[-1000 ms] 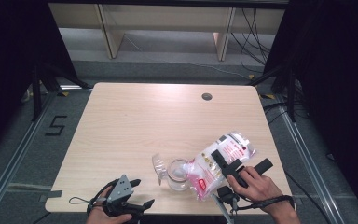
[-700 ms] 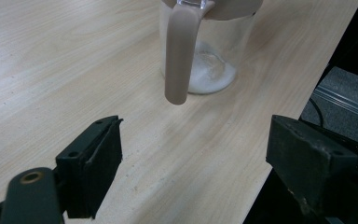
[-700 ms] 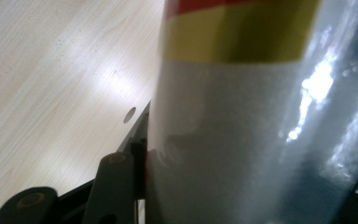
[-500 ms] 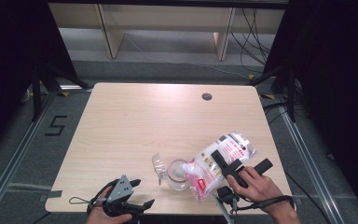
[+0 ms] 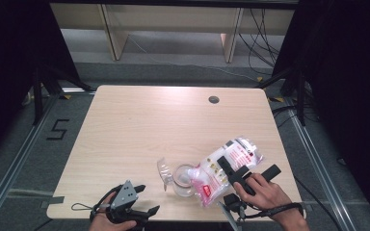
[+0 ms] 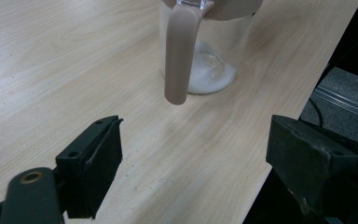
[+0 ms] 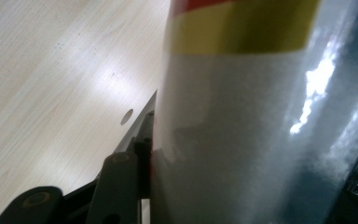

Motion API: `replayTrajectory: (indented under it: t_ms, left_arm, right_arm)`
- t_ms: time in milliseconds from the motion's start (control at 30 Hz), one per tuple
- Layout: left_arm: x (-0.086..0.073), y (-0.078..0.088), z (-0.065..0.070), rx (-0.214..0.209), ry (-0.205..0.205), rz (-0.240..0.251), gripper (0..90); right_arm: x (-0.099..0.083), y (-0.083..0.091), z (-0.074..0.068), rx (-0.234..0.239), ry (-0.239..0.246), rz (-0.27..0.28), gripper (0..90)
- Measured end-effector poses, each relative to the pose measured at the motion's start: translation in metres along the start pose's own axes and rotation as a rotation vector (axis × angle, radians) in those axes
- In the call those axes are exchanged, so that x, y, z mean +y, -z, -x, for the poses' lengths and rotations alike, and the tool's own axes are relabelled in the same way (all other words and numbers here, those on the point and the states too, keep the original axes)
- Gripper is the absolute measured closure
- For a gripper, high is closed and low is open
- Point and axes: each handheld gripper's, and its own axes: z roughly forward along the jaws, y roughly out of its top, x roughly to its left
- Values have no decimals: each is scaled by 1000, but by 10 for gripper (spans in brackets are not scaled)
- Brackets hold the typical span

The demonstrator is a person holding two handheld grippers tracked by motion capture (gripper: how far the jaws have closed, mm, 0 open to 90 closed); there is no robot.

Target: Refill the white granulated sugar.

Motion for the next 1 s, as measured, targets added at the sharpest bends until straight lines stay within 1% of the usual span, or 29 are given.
replayTrajectory:
  t_ms: [33,100,167,200,233,267,300,333,367,400,500,533,567,600,633,667,700,733,767,833,867,900,933,967,1000]
  left_arm:
    - [0,0,0,0,0,0,179]
    - [0,0,0,0,-5,-4,178]
    - [0,0,0,0,0,1,179]
    - [0,0,0,5,0,-3,179]
    - [-1,-1,0,1,-2,9,180]
    - [0,-1,0,3,-13,4,181]
    - [0,-1,0,1,-9,7,181]
    - [0,0,0,2,-10,-4,182]
    - [0,0,0,6,-10,-4,181]
    - [0,-1,-1,-2,-14,-1,181]
    - [0,-1,0,-3,-8,4,182]
    - [0,-1,0,-3,-7,4,181]
    - [0,-1,-1,-2,-15,-3,182]
    - [-1,-1,-1,0,-14,-5,182]
    - [-1,-1,-1,1,-10,-7,181]
    - [-1,-1,-1,-2,-7,-4,181]
    - [0,0,-1,1,-9,-11,182]
    - [0,0,-1,3,-11,-12,181]
    - [0,0,-1,3,-10,-12,181]
    - [0,0,-1,1,-14,-17,182]
    - [-1,-1,0,0,0,-4,181]
    - [-1,0,-1,1,-4,-8,181]
    - [0,0,-1,1,-14,-17,182]
    - [0,0,-1,4,-15,-17,181]
    - [0,0,-2,4,-18,-19,181]
  right_arm:
    - [0,0,0,-6,-2,-1,583]
    - [0,2,1,-1,11,-5,585]
    - [1,3,0,-9,-4,1,588]
    - [1,4,1,-9,6,-5,589]
    - [1,4,1,0,9,-6,590]
    - [1,5,1,-7,11,-6,591]
    - [2,5,0,-10,-2,-2,592]
    - [2,5,1,-8,15,-3,593]
    - [3,5,1,-15,8,2,594]
    - [3,5,0,-7,6,2,595]
    - [4,5,0,-10,6,5,597]
    - [4,5,0,-3,6,6,598]
    - [4,5,0,-3,7,7,598]
    - [4,5,0,-11,8,6,599]
    - [4,5,0,-4,7,6,599]
    - [4,5,0,-6,3,8,599]
    - [4,5,0,-12,2,8,600]
    - [3,6,1,-6,17,2,600]
    - [4,6,1,-19,5,6,601]
    - [4,6,1,-19,5,5,602]
    - [4,6,1,-20,9,6,602]
    - [4,7,2,-8,15,2,602]
    - [4,7,2,-11,17,3,603]
    - [4,6,1,-18,-4,9,603]
    - [5,6,1,-17,-5,10,603]
